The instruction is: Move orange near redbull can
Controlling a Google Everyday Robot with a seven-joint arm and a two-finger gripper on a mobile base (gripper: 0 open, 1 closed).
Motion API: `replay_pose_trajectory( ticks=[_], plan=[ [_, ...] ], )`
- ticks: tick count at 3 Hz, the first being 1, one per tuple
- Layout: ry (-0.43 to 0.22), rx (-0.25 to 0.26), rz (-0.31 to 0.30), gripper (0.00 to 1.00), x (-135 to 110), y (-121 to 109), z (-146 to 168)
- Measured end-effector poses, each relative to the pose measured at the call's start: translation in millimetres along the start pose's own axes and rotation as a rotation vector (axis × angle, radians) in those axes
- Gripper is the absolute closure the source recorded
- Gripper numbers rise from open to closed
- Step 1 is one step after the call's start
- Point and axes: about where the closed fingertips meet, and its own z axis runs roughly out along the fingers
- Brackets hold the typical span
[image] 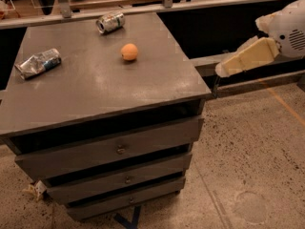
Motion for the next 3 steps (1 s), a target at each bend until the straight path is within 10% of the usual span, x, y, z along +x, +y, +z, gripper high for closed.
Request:
replay_pose_trajectory(
  ticks=[3],
  plan=[
    [-0.19,0.036,0.071,0.0,-38.5,-17.1,50.3]
  ],
)
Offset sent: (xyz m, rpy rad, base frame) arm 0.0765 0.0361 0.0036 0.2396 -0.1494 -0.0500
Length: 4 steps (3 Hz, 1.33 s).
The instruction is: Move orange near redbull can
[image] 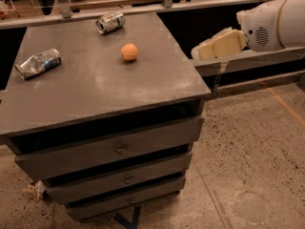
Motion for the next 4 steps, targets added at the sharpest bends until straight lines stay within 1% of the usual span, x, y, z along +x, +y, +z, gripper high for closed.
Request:
replay_pose_trajectory(
  ticks=[1,2,3,4],
  plan=[
    [-0.022,-0.026,0.0,0.0,-0.9,14.8,31.1],
    [-0.036,-0.036,-0.02,0.0,0.5,27.4,68.8],
    [-0.057,-0.005,-0.04,0.0,1.8,36.3,102.0],
    [-0.107,0.018,-0.001,0.0,2.1,36.7,131.7]
  ],
)
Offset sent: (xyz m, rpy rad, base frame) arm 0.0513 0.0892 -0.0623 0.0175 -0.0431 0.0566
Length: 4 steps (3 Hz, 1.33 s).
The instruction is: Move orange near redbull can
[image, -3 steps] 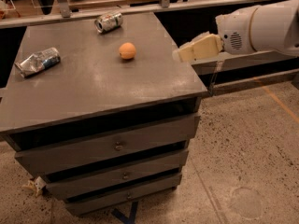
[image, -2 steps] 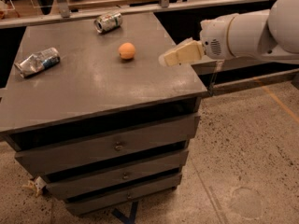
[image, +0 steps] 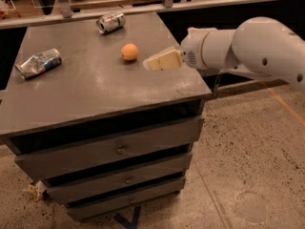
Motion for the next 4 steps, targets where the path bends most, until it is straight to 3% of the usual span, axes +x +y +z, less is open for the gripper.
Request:
replay_pose_trajectory(
  ticks=[1,3,4],
  plan=[
    [-0.05,-0.018,0.029,0.0,3.3,4.7,30.8],
    [-0.093,-0.104,0.04,0.0,20.6,20.6,84.2],
    [-0.104,-0.119,0.041,0.0,22.4,25.8,107.4]
  ],
)
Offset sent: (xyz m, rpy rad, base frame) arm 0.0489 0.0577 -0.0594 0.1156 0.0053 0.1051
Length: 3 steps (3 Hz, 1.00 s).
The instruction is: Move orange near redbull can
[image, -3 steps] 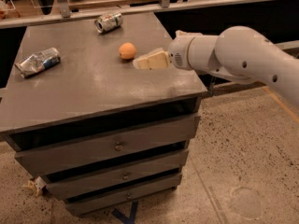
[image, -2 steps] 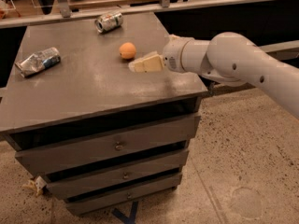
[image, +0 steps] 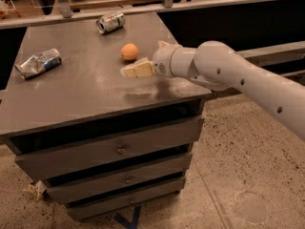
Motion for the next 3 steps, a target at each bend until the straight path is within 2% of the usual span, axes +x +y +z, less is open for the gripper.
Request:
replay_pose_trajectory(
  ticks=[3],
  plan=[
    [-0.012,-0.018,-0.004,0.0,-2.9,-3.6,58.1]
  ],
)
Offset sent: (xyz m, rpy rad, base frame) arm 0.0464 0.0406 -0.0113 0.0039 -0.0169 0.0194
